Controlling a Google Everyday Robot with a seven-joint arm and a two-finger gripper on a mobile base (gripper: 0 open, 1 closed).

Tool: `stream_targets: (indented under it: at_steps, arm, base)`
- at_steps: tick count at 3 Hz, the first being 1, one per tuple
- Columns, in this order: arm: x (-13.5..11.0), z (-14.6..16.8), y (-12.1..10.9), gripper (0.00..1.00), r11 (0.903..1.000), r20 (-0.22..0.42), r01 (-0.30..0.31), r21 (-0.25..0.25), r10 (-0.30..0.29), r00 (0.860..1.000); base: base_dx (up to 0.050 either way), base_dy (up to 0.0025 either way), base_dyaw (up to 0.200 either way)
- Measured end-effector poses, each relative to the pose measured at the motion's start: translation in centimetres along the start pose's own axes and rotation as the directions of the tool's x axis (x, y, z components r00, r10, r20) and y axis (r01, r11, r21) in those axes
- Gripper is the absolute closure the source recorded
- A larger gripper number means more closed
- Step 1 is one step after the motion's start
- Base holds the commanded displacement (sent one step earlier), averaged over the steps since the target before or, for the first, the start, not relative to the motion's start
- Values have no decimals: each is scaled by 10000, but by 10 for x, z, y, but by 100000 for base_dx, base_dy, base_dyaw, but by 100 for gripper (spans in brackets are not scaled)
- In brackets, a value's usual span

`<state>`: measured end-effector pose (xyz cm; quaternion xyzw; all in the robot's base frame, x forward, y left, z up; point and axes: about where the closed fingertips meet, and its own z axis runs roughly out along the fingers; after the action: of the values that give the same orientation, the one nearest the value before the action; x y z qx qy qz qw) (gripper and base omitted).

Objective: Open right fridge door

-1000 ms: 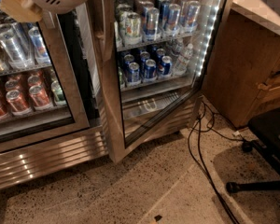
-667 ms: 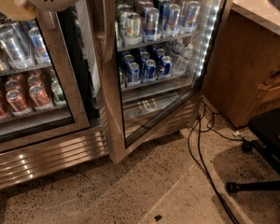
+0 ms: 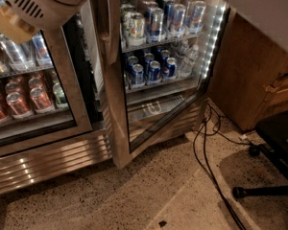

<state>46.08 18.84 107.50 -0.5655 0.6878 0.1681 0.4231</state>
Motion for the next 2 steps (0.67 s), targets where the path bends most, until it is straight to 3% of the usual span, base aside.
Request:
stream_targets:
  at_steps: [1, 2]
  arm:
    - [12, 5, 6, 100, 9923, -516, -1202, 289, 1216, 9912]
    - [1, -5, 12, 100, 9869, -331, -1569, 385, 1582, 9868]
  base:
    - [0, 0, 0]
    - [0, 0, 0]
